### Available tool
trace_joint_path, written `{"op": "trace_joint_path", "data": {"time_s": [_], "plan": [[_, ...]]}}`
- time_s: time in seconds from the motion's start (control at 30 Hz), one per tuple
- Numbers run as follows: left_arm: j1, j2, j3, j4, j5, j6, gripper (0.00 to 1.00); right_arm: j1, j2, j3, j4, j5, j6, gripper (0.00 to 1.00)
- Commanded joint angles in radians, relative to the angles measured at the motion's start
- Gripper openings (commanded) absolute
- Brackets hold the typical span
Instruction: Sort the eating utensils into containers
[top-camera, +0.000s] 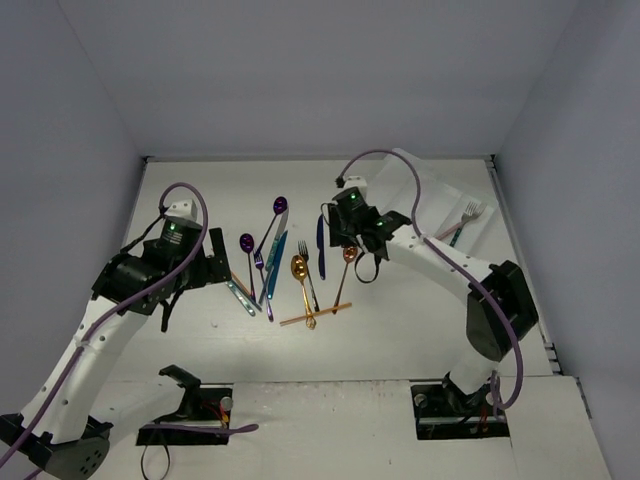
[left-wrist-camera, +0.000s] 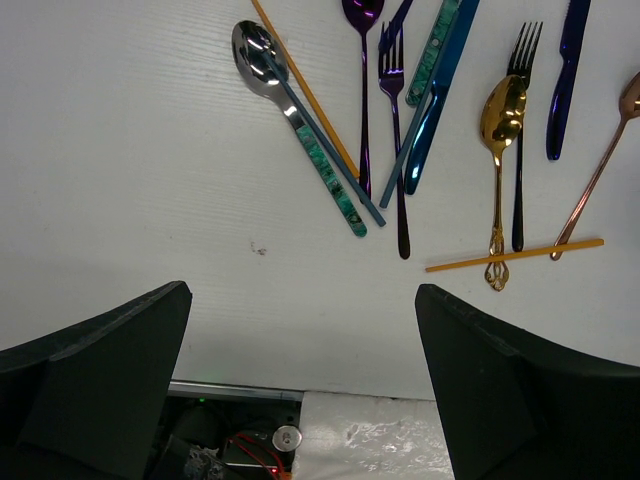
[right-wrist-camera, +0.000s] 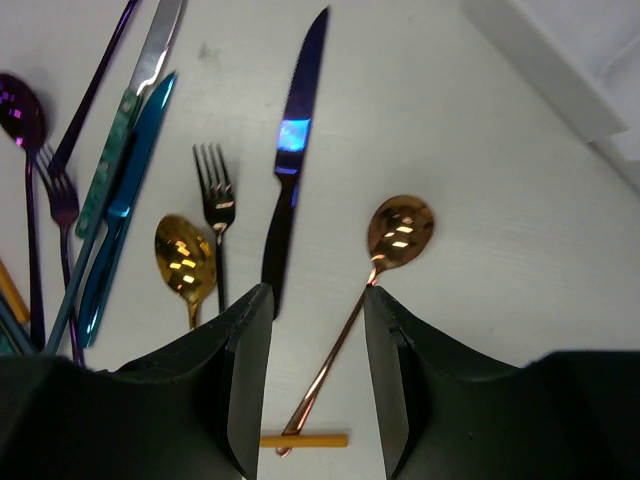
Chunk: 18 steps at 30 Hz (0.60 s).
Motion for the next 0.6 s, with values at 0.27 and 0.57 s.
{"op": "trace_joint_path", "data": {"time_s": [0.27,0.57], "plan": [[-0.005,-0.008,0.034,0.031,0.004,0.013,0.94,0.194,0.156,0.011,0.008,0.024,0.056,0.32],[-0.004,-0.028,0.030,0.028,-0.001,0.019,0.94,0.206,0.265,0.032,0.009,0.049,0.067,0.27]]}}
